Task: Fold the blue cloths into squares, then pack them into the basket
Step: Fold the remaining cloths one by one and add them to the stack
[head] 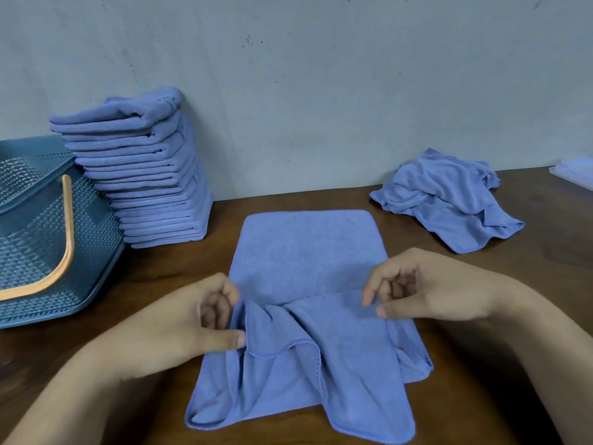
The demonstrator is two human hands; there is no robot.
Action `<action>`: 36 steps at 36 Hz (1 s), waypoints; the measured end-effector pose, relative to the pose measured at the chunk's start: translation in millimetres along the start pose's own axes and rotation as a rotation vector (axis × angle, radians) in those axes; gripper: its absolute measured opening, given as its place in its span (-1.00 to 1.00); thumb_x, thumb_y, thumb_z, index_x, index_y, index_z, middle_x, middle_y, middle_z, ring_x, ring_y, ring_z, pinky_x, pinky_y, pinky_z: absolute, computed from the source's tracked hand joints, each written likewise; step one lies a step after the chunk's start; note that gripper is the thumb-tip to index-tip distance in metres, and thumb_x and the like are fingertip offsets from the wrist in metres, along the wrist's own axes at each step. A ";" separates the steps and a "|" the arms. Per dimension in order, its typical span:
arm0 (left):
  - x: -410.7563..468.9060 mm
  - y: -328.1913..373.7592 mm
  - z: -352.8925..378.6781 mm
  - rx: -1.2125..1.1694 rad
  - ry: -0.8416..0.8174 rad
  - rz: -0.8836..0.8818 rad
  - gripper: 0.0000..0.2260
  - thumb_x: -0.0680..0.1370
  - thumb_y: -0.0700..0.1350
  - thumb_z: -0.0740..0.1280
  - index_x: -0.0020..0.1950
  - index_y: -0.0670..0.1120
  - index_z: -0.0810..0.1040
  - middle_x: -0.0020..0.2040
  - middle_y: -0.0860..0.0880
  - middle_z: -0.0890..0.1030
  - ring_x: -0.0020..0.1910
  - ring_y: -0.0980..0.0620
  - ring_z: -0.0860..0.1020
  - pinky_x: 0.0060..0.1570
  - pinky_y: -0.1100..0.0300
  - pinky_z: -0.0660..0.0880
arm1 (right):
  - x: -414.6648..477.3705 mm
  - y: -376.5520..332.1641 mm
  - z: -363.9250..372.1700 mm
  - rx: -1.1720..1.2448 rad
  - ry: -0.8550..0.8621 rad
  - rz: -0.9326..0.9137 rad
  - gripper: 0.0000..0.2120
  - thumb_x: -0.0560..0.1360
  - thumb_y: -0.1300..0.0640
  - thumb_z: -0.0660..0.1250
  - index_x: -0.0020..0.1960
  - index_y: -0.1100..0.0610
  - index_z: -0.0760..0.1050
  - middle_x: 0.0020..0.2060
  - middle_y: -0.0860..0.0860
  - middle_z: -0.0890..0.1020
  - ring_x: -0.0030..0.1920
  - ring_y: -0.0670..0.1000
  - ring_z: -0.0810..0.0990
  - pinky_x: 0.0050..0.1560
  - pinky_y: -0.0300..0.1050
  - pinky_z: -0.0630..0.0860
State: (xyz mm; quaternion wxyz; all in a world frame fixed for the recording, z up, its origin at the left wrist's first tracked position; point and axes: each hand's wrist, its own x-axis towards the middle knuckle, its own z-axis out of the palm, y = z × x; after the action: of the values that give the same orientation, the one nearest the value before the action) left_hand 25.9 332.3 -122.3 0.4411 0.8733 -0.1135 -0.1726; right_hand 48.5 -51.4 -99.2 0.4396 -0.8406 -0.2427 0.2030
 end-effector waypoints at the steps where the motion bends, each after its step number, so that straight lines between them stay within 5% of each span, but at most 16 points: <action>1: -0.8 0.9 1.1 0.051 0.059 0.061 -0.56 0.38 -0.08 0.69 0.14 0.19 0.58 -0.01 -0.01 0.65 -0.16 0.10 0.57 -0.13 0.08 0.54 | -0.8 -1.4 0.7 0.000 -0.017 -0.019 -0.89 0.54 0.20 0.56 0.03 0.02 0.74 -0.27 0.03 0.60 -0.27 0.03 0.44 -0.18 -0.05 0.41; 3: -3.4 5.2 3.0 0.209 0.100 0.205 -0.40 0.40 -0.15 0.67 0.31 0.25 0.53 0.25 0.11 0.59 0.20 0.19 0.57 0.20 0.16 0.50 | -2.8 -6.7 3.5 -0.022 -0.077 -0.033 -0.88 0.51 0.17 0.59 0.01 0.00 0.75 -0.24 0.06 0.57 -0.27 0.06 0.43 -0.18 -0.03 0.42; 6: -3.8 9.3 10.9 0.322 0.018 0.344 -0.50 0.43 -0.11 0.66 0.27 0.26 0.63 0.45 0.24 0.48 0.52 0.14 0.37 0.45 0.30 0.26 | -5.0 -17.3 11.9 -0.133 -0.170 -0.020 -0.79 0.50 0.20 0.57 0.04 -0.09 0.75 -0.07 -0.02 0.63 -0.06 0.00 0.60 0.06 -0.07 0.55; 11: 0.2 15.1 24.2 0.176 0.106 0.350 -0.97 0.57 -0.01 0.51 -0.01 0.11 0.74 0.09 0.08 0.71 0.15 0.02 0.66 0.23 0.03 0.53 | -5.4 -27.7 19.3 -0.349 -0.273 0.033 -0.62 0.49 0.21 0.50 0.15 -0.23 0.69 0.24 -0.25 0.57 0.31 -0.13 0.48 0.38 -0.12 0.41; 13: 2.1 16.8 26.7 0.079 0.199 0.331 -0.91 0.62 0.00 0.43 0.00 0.02 0.71 -0.06 0.01 0.71 -0.03 0.02 0.67 0.14 -0.13 0.57 | -6.7 -28.7 18.6 -0.359 -0.302 0.060 -0.62 0.49 0.19 0.52 0.18 -0.23 0.68 0.27 -0.28 0.56 0.32 -0.17 0.45 0.41 -0.11 0.39; 16: 6.2 17.4 31.0 -0.123 0.379 0.319 -0.80 0.67 0.01 0.34 0.03 -0.09 0.65 -0.10 -0.10 0.69 -0.04 -0.21 0.63 0.11 -0.20 0.53 | -6.7 -27.9 18.4 -0.346 -0.302 0.053 -0.63 0.46 0.11 0.59 0.19 -0.22 0.67 0.26 -0.27 0.56 0.35 -0.17 0.44 0.43 -0.14 0.34; 21: 16.4 15.8 41.8 -0.260 0.530 0.206 -0.75 0.70 0.04 0.31 -0.03 -0.08 0.65 -0.11 -0.09 0.70 -0.12 0.08 0.59 0.04 0.06 0.49 | -5.6 -31.2 24.4 -0.312 -0.192 -0.059 -0.78 0.47 0.04 0.60 0.08 -0.14 0.69 0.14 -0.16 0.63 0.28 -0.06 0.51 0.35 -0.11 0.40; 24: 22.6 10.6 44.5 -0.232 0.575 0.123 -0.74 0.70 0.07 0.32 -0.06 -0.05 0.65 -0.10 -0.18 0.66 -0.17 0.05 0.54 -0.02 0.04 0.47 | -3.7 -41.5 38.0 -0.268 -0.148 -0.117 -0.90 0.52 -0.08 0.56 -0.02 -0.09 0.71 -0.01 -0.13 0.67 0.18 -0.02 0.58 0.26 0.00 0.49; 30: 27.8 3.7 46.8 -0.201 0.600 0.091 -0.71 0.70 0.12 0.33 -0.06 -0.07 0.62 -0.12 -0.27 0.61 -0.21 0.00 0.49 -0.08 -0.03 0.47 | 12.1 -42.3 76.0 -0.622 0.033 -0.122 -0.51 0.32 -0.52 0.47 -0.02 -0.17 0.51 -0.10 -0.19 0.57 -0.01 -0.14 0.54 0.02 -0.12 0.51; 36: 26.5 7.7 46.6 -0.240 0.681 0.072 -0.75 0.69 0.06 0.33 -0.09 -0.05 0.63 -0.19 -0.21 0.59 -0.25 0.06 0.46 -0.14 0.05 0.40 | 6.2 -35.9 64.3 -0.627 -0.172 -0.042 -0.63 0.41 -0.27 0.53 -0.08 -0.06 0.46 -0.06 -0.12 0.53 0.03 -0.08 0.50 0.05 -0.09 0.49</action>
State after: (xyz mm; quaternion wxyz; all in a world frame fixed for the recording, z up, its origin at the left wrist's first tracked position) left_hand 31.1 284.4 -147.1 0.5587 0.8183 0.0301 0.1316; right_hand 9.5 11.2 -104.0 0.1412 -0.9097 -0.3470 0.1793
